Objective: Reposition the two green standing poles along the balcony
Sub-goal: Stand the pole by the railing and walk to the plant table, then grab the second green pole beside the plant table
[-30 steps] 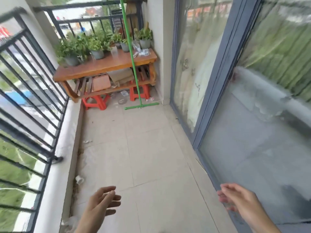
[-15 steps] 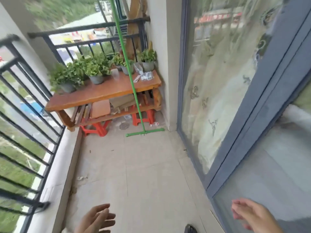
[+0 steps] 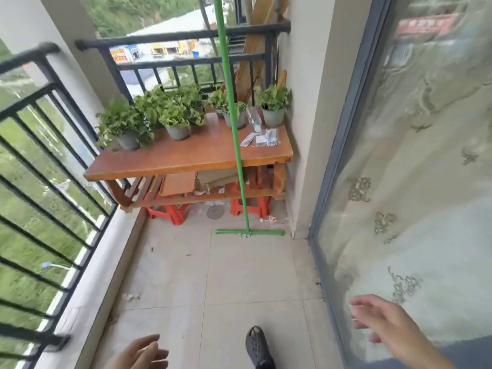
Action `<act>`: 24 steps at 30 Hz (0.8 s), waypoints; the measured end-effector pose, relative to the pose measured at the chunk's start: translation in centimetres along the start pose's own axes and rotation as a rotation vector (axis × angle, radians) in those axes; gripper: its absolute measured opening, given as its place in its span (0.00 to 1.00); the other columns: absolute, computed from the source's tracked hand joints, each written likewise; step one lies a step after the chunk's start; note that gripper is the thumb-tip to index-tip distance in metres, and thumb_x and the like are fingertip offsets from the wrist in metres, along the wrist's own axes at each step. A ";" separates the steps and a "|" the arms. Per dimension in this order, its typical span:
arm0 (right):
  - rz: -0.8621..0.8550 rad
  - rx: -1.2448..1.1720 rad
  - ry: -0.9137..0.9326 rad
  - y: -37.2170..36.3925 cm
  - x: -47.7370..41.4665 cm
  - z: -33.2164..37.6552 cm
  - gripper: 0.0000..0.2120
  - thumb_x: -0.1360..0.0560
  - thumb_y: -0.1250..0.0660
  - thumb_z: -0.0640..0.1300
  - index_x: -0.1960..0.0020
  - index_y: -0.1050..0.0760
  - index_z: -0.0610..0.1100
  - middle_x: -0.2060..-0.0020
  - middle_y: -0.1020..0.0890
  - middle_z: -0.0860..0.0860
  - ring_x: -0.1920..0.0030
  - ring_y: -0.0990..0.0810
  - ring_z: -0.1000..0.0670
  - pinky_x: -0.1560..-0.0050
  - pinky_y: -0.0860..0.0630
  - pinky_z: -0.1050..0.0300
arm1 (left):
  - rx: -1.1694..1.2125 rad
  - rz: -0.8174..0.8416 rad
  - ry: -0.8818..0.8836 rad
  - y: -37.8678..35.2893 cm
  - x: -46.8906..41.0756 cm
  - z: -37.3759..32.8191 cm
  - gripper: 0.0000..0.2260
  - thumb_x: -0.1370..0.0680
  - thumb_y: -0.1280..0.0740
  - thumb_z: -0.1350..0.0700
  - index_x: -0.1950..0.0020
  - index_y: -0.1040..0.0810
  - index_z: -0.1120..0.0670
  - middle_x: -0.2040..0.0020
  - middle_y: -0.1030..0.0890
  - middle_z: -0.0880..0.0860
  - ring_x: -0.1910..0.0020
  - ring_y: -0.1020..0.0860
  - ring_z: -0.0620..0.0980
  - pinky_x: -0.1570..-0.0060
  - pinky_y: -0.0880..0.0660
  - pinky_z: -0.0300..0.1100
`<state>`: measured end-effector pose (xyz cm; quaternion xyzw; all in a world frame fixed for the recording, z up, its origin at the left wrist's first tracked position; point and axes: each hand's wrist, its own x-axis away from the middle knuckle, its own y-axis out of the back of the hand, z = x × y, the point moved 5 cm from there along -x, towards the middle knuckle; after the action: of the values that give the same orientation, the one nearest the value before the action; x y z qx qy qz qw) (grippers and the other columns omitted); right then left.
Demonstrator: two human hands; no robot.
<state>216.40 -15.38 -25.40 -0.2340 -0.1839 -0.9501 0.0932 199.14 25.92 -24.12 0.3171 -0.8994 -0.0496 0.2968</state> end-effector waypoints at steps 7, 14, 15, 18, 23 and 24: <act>-0.054 0.019 0.010 0.5 -12.8 9.3 0.04 0.26 0.29 0.37 0.53 0.18 0.42 0.63 0.13 0.45 0.57 0.15 0.42 0.65 0.27 0.55 | -0.014 0.087 -0.073 -5.8 -12.4 -13.8 0.07 0.22 0.37 0.63 0.48 0.21 0.62 0.56 0.16 0.65 0.56 0.17 0.64 0.55 0.24 0.53; 0.019 0.065 0.055 -1.0 -23.7 17.1 0.04 0.25 0.30 0.40 0.51 0.19 0.45 0.59 0.13 0.41 0.54 0.15 0.42 0.66 0.25 0.59 | -0.055 0.143 -0.193 -9.9 -22.0 -25.2 0.08 0.21 0.39 0.62 0.45 0.23 0.61 0.52 0.17 0.65 0.51 0.19 0.64 0.54 0.24 0.51; 0.043 0.077 0.049 -1.4 -25.6 17.8 0.04 0.25 0.30 0.40 0.51 0.19 0.45 0.59 0.13 0.42 0.54 0.15 0.41 0.67 0.26 0.59 | -0.057 0.135 -0.200 -10.3 -23.2 -26.3 0.08 0.21 0.39 0.62 0.45 0.23 0.60 0.52 0.17 0.65 0.51 0.19 0.64 0.55 0.24 0.51; 0.100 0.119 0.060 -2.0 -31.5 20.7 0.05 0.26 0.29 0.40 0.51 0.19 0.45 0.61 0.13 0.47 0.56 0.14 0.43 0.67 0.26 0.59 | -0.063 0.085 -0.223 -11.4 -27.2 -29.3 0.07 0.21 0.38 0.61 0.46 0.21 0.57 0.55 0.15 0.61 0.56 0.17 0.59 0.57 0.23 0.51; 0.225 0.181 0.155 -3.3 -42.3 28.2 0.05 0.24 0.32 0.41 0.49 0.21 0.47 0.61 0.15 0.49 0.59 0.17 0.51 0.64 0.26 0.61 | -0.046 -0.010 -0.318 -13.6 -33.5 -36.3 0.05 0.22 0.35 0.58 0.49 0.20 0.53 0.59 0.13 0.53 0.54 0.16 0.59 0.57 0.23 0.50; 0.253 0.191 0.177 -3.6 -44.5 30.0 0.05 0.24 0.32 0.43 0.48 0.21 0.48 0.58 0.15 0.49 0.57 0.16 0.50 0.62 0.25 0.61 | -0.043 -0.027 -0.339 -14.2 -34.5 -38.0 0.06 0.21 0.36 0.58 0.49 0.20 0.53 0.59 0.13 0.52 0.54 0.16 0.58 0.56 0.23 0.50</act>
<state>266.63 3.77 -23.11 -0.1610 -0.2335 -0.9259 0.2495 249.86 39.09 -14.28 0.3100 -0.9309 -0.1255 0.1468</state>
